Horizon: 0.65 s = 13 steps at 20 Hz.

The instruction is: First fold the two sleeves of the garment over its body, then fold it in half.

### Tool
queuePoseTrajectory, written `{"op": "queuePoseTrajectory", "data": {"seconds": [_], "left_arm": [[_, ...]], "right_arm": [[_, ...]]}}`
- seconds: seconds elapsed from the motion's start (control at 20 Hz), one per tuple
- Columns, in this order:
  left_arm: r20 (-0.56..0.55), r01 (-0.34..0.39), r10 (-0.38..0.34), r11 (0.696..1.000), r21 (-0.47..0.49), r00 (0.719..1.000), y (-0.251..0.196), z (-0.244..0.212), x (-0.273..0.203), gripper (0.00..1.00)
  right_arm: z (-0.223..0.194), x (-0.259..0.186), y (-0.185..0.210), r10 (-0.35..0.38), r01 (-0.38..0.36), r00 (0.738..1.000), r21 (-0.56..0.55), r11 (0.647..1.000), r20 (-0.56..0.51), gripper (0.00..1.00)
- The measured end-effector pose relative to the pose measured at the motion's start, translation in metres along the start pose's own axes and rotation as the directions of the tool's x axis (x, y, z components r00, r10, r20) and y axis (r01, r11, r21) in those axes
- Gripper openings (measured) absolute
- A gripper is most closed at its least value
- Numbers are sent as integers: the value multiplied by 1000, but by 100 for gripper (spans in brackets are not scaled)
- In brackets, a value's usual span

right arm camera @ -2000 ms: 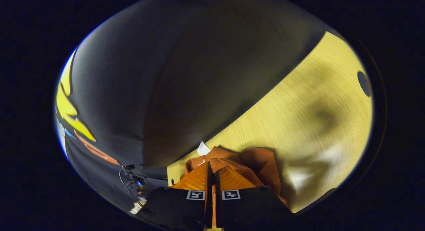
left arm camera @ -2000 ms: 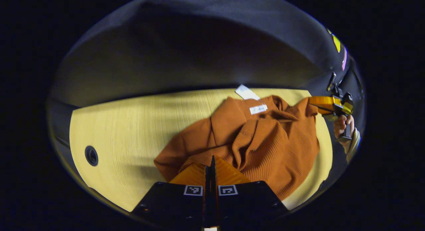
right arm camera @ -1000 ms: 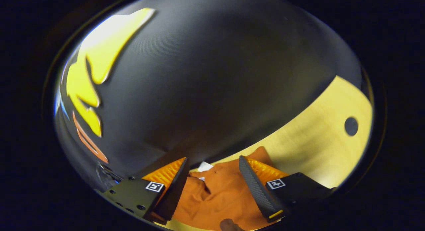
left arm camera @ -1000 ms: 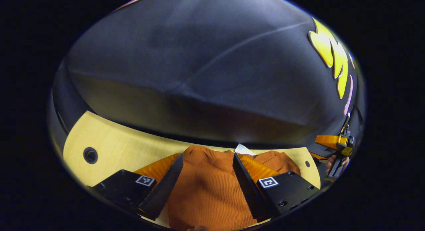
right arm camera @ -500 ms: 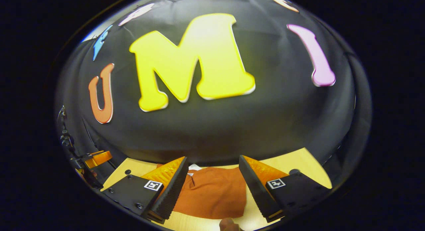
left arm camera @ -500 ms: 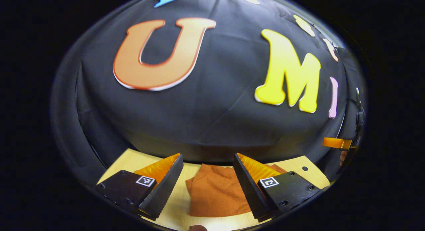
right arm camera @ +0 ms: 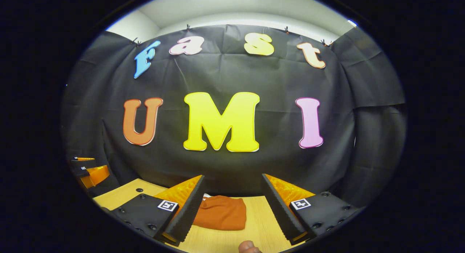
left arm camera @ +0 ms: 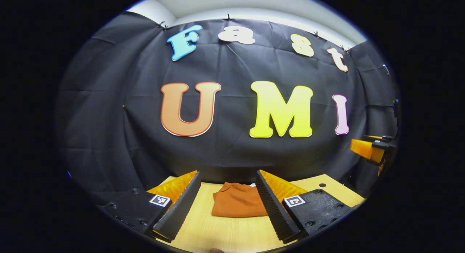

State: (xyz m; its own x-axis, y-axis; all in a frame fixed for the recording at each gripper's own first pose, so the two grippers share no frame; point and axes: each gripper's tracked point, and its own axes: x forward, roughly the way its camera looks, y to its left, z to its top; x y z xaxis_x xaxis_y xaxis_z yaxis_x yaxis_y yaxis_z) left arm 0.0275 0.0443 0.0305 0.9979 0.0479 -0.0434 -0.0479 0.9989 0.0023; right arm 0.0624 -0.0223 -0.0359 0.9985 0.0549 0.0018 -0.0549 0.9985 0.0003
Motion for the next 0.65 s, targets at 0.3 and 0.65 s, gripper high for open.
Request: {"op": "queuePoseTrajectory", "data": {"seconds": [0.3,0.65], "left_arm": [[-56,-43,45,999,28,997,-16,-23,-112,98],[-79,12,-11,1000,7,997,-29,-33,-174,88]], "right_arm": [[-19,-121,-23,13,-13,999,7,1000,-36,93],[-30,-178,-23,13,-13,999,-2,1000,-48,95]]}}
